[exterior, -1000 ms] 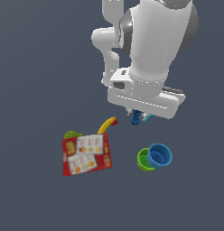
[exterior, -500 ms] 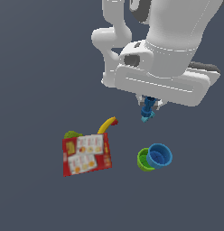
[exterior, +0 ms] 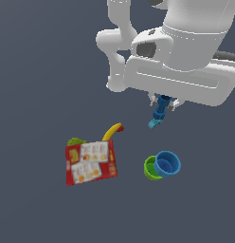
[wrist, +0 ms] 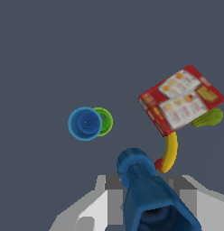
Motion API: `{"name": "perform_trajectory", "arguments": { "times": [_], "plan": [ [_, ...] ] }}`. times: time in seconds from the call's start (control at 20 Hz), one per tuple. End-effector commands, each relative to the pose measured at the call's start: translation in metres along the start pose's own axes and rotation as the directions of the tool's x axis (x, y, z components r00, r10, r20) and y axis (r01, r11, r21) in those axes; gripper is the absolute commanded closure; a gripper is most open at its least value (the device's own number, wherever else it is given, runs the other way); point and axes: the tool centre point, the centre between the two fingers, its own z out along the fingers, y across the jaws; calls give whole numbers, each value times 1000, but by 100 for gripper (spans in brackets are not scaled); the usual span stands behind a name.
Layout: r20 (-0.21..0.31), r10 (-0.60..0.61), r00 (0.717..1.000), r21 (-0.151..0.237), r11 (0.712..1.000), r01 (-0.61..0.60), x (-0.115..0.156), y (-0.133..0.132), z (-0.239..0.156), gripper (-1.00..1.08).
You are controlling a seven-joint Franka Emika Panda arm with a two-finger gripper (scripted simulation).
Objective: Pick up a designated object from a clutter of objects.
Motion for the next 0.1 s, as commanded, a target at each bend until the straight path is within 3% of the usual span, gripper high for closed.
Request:
{"name": "perform_trajectory", "arguments": {
  "times": [0.0, 0.05],
  "plan": [
    [0, 0, 1000, 0, 1000, 0, 1, -1, -1, 108],
    [0, 0, 1000, 0, 1000, 0, 1, -1, -1, 108]
  ]
}}
